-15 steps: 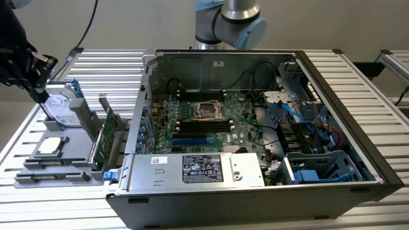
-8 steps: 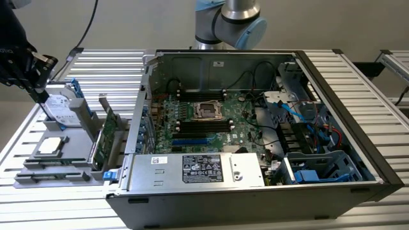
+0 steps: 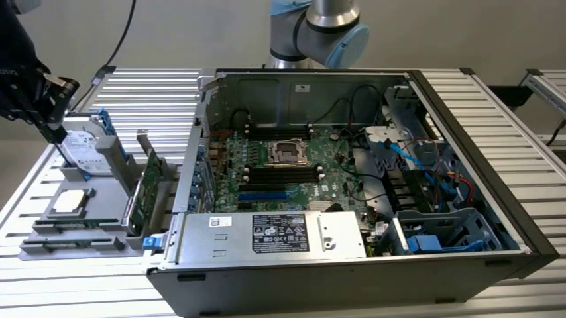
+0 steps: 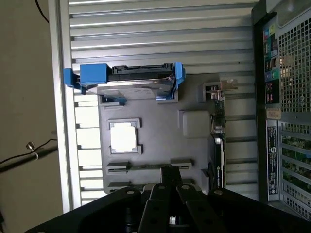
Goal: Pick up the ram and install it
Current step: 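Pick up the ram and move it above insertion slot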
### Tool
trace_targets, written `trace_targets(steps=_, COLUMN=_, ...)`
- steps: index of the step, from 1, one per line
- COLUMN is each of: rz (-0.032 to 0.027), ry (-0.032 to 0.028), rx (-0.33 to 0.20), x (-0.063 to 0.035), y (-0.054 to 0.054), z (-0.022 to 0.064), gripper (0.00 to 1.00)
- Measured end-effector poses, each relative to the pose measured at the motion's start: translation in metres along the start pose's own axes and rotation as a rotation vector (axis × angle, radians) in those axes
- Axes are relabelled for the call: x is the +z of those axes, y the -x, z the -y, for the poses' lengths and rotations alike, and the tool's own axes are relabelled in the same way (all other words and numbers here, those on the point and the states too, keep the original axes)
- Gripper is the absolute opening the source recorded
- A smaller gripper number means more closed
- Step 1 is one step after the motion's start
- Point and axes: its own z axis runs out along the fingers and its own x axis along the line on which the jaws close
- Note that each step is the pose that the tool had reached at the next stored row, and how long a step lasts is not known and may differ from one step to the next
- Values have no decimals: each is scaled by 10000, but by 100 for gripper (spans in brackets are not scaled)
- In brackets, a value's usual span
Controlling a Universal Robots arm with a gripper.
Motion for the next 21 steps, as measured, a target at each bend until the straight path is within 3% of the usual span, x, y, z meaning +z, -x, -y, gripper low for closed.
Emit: trace_targets(steps=21, rz=-160, ry=-58, rx=-3822, x=57, y=1, z=2, gripper=11)
